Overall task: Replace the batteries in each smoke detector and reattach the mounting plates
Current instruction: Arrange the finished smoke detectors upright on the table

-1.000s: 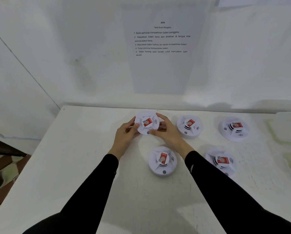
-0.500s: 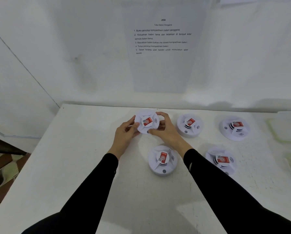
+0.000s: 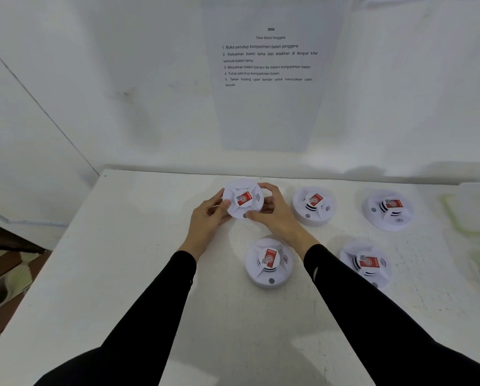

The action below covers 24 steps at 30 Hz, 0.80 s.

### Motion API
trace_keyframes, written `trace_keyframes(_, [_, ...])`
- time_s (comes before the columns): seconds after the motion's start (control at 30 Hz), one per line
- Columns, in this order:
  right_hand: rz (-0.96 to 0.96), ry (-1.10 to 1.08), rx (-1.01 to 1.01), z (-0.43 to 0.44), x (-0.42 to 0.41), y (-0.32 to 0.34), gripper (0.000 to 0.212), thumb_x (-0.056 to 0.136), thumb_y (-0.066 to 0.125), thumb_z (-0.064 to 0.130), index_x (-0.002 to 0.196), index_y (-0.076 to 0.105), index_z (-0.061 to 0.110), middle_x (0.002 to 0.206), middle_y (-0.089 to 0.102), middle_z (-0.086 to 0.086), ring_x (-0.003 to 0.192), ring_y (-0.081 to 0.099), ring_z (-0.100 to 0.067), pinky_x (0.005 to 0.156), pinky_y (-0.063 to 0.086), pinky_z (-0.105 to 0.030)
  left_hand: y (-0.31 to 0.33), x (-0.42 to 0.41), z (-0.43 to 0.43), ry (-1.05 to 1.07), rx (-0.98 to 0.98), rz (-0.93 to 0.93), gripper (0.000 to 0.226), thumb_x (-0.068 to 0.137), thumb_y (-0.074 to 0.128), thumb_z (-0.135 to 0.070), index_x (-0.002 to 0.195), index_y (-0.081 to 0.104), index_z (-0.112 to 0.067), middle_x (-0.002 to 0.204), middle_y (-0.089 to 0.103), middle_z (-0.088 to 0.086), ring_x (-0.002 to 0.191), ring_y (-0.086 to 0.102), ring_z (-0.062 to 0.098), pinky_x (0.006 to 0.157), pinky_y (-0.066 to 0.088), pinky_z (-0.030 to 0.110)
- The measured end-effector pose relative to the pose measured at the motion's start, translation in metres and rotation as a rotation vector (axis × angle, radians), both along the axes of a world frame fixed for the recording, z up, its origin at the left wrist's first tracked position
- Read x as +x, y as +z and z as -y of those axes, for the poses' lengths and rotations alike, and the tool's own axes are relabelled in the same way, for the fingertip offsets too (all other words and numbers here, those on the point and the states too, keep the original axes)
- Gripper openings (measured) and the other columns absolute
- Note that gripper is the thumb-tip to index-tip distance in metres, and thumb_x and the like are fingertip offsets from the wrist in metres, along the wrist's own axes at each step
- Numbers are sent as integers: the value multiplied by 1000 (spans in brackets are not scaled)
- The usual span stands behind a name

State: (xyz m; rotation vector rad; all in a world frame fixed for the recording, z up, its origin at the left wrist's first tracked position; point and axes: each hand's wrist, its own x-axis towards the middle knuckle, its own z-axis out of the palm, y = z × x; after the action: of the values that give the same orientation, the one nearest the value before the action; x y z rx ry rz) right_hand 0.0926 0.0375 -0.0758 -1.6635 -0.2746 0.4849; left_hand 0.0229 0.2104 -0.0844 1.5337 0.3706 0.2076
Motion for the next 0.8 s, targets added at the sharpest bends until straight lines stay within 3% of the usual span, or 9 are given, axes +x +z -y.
trace_keyframes(0.47, [-12,0,13,0,-1,2,68,76,79,10,128,43,33,110,60,-7,101,63,-21,85,56,-30,-1,-1,0,1,11,6,39,97,63,-23,136,60,-17,118,72,-4,108,69,10,87,57,25])
trace_keyframes(0.8, [-20,-2,16,0,-1,3,68,76,78,8,128,43,33,110,60,-10,102,63,-23,83,57,-29,-3,0,-1,-4,15,1,41,97,64,-24,136,60,-15,121,71,0,110,69,12,92,57,30])
